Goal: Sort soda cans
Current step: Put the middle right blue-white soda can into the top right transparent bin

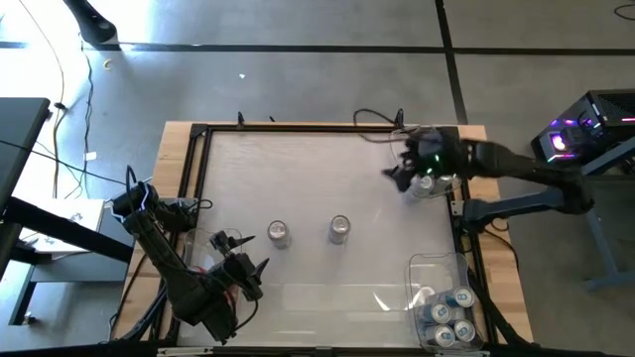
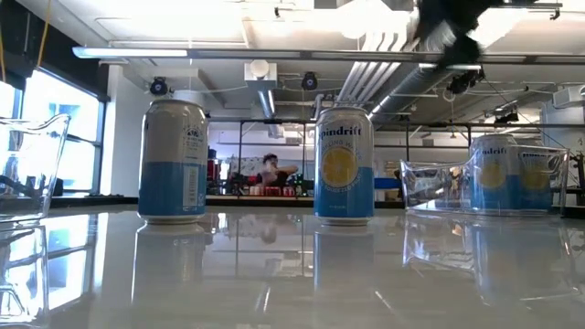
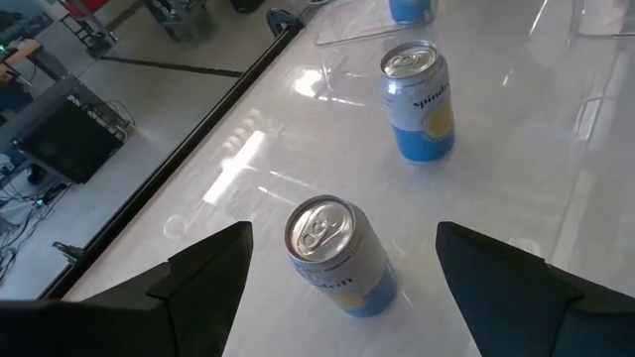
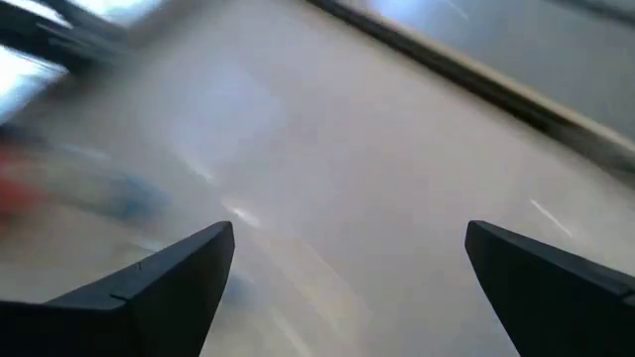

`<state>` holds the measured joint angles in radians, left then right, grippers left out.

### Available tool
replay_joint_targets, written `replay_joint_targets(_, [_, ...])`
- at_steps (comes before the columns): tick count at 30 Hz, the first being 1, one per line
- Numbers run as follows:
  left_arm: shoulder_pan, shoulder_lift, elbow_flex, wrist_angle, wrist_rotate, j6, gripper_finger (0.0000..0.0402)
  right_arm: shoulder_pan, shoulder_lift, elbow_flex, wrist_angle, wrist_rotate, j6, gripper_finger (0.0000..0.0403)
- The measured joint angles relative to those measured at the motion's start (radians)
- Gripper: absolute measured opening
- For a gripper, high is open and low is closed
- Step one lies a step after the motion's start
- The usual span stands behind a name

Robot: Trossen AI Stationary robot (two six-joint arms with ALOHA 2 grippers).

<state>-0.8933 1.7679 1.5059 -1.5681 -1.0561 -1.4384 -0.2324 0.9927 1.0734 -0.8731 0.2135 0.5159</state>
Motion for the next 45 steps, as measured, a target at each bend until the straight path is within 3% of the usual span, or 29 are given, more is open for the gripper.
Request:
replay_joint_targets(5, [-0.014, 0.000, 0.000, 0.000, -0.003, -0.007, 0.0314, 0.262, 0.058, -0.094, 0.479, 0.070, -0.082, 0.0398])
replay_joint_targets(8, [-0.024, 0.000, 0.000, -0.001, -0.004, -0.009, 0.0314, 0.360, 0.141, -0.127, 0.624, 0.117, -0.125, 0.0398])
replay_joint_targets(19, [-0.016, 0.000, 0.000, -0.003, -0.024, 0.001, 0.0314, 0.469, 0.455, -0.129, 0.702, 0.146, -0.158, 0.0398])
replay_joint_targets(22, [-0.009, 0.000, 0.000, -0.003, -0.024, 0.010, 0.0314, 0.470, 0.493, -0.129, 0.705, 0.180, -0.150, 0.0398])
replay_joint_targets(33, [-0.003, 0.000, 0.000, -0.002, -0.024, 0.010, 0.0314, 0.468, 0.592, -0.129, 0.754, 0.145, -0.158, 0.0394])
replay_joint_targets(38, [-0.003, 0.000, 0.000, -0.002, -0.014, 0.010, 0.0314, 0.467, 0.611, -0.129, 0.770, 0.144, -0.155, 0.0365])
replay_joint_targets(45, [-0.003, 0.000, 0.000, -0.001, -0.014, 0.010, 0.0314, 0.461, 0.610, -0.128, 0.771, 0.114, -0.128, 0.0286])
